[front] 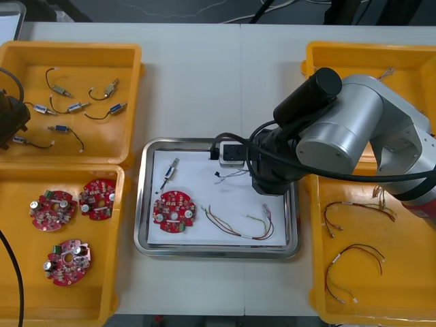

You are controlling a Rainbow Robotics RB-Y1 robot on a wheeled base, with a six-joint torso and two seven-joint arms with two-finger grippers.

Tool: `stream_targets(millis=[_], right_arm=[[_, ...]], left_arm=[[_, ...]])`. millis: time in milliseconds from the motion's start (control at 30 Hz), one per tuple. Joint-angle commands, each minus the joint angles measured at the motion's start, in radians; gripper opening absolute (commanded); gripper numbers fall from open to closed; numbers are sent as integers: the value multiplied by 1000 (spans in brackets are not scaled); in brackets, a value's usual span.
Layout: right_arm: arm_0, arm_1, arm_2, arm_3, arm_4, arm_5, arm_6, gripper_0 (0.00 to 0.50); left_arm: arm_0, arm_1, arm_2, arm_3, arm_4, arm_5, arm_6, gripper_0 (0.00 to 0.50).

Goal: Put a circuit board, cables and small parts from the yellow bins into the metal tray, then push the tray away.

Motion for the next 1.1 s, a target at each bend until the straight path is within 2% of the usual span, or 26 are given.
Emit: stream_targets(millis=[33, 433, 700, 733, 767, 833, 900, 933, 1100], right_arm=[[-34, 25, 42, 51, 5, -39, 55, 0], [-80, 76, 92, 182, 17, -66, 76, 0], [-86, 82, 95, 209, 12, -71, 70, 9], [-86, 82, 95, 209, 12, -71, 67, 104], [-86, 82, 94, 209, 11, -71, 64, 172], [-89, 80, 86, 208, 8, -69, 61, 389], [-93, 80, 74, 206, 2, -63, 61, 467], [-96, 80, 66, 203, -1, -54, 61, 484], [-96, 80, 3, 165, -17, 15, 55, 489]], left_arm=[[-44, -8, 32, -5, -14, -18, -51, 500], [-60, -17, 55, 41, -38, -70, -54, 500], [-61, -31, 67, 42, -9, -80, -48, 500], [-61, -36, 69, 42, -9, -81, -48, 500], [-61, -37, 69, 42, -9, -83, -48, 500], [-61, -43, 67, 42, -7, -87, -48, 500], [-61, -46, 67, 44, -7, -93, -48, 500], [-61, -48, 66, 49, -7, -96, -46, 500], [-61, -50, 63, 70, -12, -126, -49, 500]])
